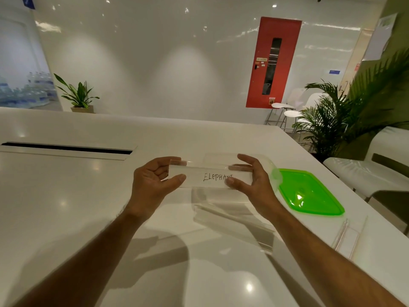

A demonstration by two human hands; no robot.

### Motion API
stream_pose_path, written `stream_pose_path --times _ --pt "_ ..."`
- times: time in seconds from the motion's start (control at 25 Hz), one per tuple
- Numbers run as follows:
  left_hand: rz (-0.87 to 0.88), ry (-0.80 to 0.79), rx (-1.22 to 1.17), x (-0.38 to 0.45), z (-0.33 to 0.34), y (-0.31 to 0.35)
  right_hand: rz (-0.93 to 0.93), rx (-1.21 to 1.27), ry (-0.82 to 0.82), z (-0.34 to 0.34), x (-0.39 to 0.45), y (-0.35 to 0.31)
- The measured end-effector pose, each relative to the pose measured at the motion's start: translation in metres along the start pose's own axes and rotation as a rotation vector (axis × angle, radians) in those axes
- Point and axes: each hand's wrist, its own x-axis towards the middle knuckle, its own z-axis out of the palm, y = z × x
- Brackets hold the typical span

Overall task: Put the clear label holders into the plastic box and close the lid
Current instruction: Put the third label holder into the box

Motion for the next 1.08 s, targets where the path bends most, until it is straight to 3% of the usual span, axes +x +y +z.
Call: stream_pose_path --times 0.44,0.72,1.08 --pt "-0.109 -0.205 0.062 0.019 -0.003 -0.012 -0.070 -0.227 -0.249 -0.040 0.023 -0.009" --pt "-0.159 -0.338 0.266 0.066 0.016 -0.026 -0.093 -0.288 -0.261 -0.071 0.056 -0.008" --pt "-0.114 -0.495 0.599 0.130 0.053 -0.052 -0.120 -0.778 -0.242 -0.101 0.103 -0.002"
